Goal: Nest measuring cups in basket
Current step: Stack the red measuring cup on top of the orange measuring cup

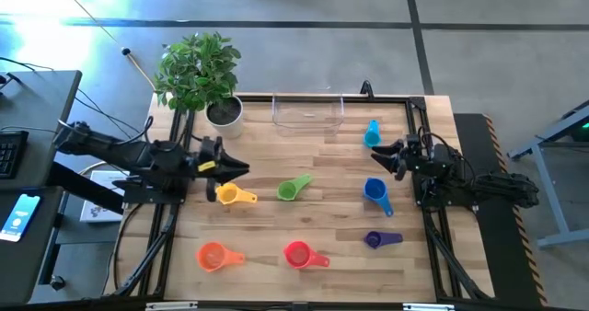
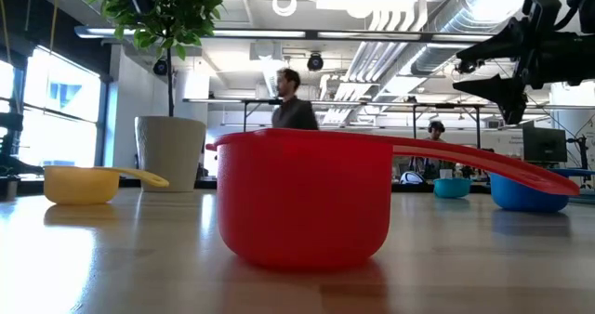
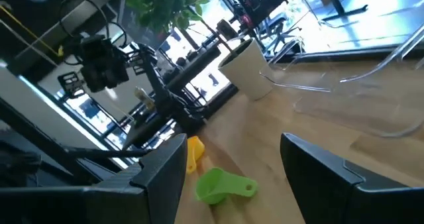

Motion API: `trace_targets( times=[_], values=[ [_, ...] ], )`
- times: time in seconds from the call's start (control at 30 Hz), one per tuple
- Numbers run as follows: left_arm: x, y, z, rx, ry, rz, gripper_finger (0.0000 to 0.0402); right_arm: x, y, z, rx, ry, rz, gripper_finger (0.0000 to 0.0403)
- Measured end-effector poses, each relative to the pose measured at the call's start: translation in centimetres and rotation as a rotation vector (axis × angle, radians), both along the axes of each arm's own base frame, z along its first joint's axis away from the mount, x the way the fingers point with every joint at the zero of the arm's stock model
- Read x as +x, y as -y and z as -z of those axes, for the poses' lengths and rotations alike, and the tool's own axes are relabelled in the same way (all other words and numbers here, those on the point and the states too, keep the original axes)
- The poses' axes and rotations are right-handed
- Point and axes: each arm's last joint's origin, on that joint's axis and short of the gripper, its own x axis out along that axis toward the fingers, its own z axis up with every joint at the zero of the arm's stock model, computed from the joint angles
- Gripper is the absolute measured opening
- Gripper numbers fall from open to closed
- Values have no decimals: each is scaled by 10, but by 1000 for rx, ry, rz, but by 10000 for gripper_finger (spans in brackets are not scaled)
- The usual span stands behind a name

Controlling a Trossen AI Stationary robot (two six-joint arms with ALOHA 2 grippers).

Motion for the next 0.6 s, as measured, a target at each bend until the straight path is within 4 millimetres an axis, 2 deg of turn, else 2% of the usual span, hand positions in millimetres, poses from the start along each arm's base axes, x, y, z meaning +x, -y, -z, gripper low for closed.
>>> trace_targets(
  times=[0.37, 0.6],
  values=[
    [34, 5, -18, 125, -37, 1, 62, 0, 0, 0, 32, 10, -1, 234],
    [59, 3, -4, 134, -122, 18, 62, 0, 0, 0, 4, 3, 1, 234]
  ],
)
